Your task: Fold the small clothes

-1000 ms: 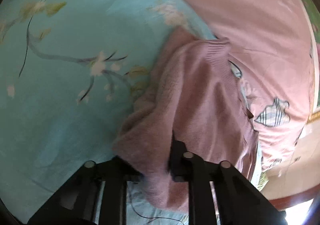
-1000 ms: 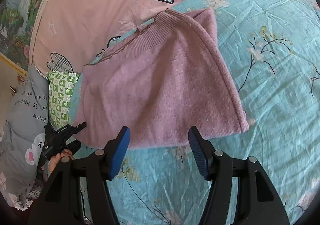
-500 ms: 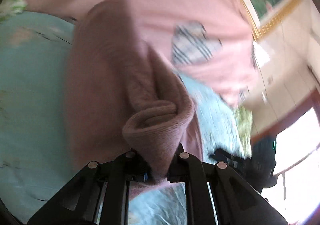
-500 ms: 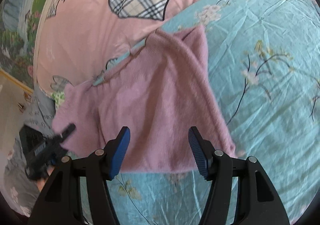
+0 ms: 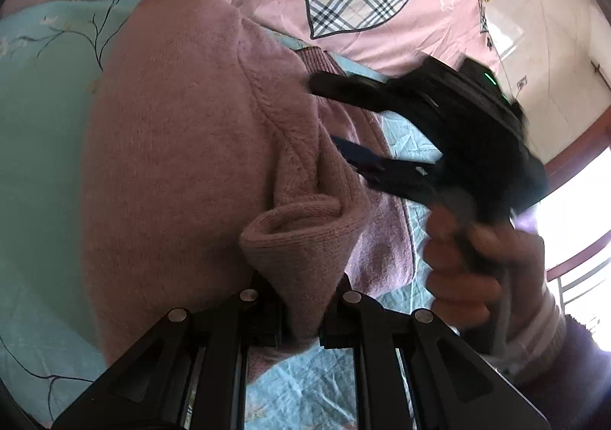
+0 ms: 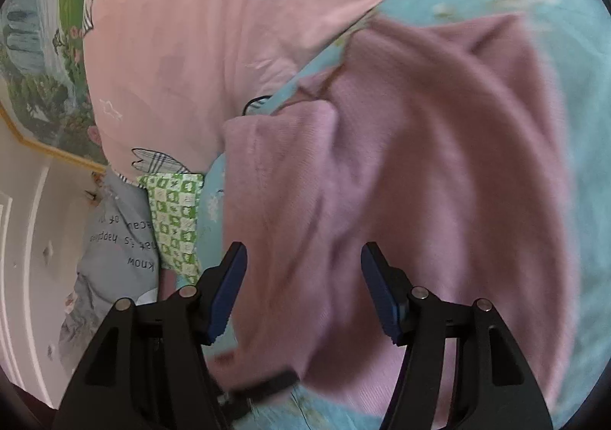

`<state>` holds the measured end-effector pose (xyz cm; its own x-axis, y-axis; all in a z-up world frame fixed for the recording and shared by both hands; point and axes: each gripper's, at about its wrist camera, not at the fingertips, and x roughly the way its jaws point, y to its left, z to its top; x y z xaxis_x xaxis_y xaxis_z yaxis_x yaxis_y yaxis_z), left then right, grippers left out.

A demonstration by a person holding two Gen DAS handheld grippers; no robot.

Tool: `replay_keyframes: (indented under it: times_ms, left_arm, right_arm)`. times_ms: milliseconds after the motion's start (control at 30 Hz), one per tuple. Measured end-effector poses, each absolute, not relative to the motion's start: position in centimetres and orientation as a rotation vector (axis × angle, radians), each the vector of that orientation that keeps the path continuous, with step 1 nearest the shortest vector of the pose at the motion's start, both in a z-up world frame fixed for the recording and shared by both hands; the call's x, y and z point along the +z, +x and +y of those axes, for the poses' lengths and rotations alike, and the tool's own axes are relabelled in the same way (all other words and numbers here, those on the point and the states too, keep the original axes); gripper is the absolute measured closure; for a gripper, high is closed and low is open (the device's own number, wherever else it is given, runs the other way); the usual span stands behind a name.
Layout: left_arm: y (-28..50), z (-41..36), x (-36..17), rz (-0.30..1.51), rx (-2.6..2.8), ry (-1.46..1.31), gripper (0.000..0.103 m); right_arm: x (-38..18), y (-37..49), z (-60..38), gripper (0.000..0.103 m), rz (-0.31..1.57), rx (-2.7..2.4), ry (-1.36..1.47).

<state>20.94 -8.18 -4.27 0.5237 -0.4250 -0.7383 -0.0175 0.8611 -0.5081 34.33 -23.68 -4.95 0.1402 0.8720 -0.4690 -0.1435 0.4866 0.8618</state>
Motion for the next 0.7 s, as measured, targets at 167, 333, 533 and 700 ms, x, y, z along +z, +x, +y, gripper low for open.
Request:
replay_keyframes:
  times_ms: [167, 333, 533, 700]
  left_arm:
    - [20.9, -8.8, -4.3, 1.0, -0.255, -0.47, 0.093]
    - [20.7, -10.0, -0.6, 0.933, -0.321, -0.426, 0.093]
    - [23.2, -15.8, 0.7, 0.906, -0.47, -0.339, 0.092]
    - [24.4, -19.2, -3.4, 1.005, -0.486, -0.269, 0.092]
  right_arm:
    - [-5.6, 37.0, -19.9, 0.08, 1.249, 0.86, 0.726]
    - [-2.5, 37.8, -20.0, 0.088, 1.169, 0.904, 0.691]
    - [2.9, 37.3, -25.5, 0.088, 0.971, 0.918, 0.654]
    - [-1.4, 37.7, -29.7, 0.088, 1.048, 0.77, 0.634]
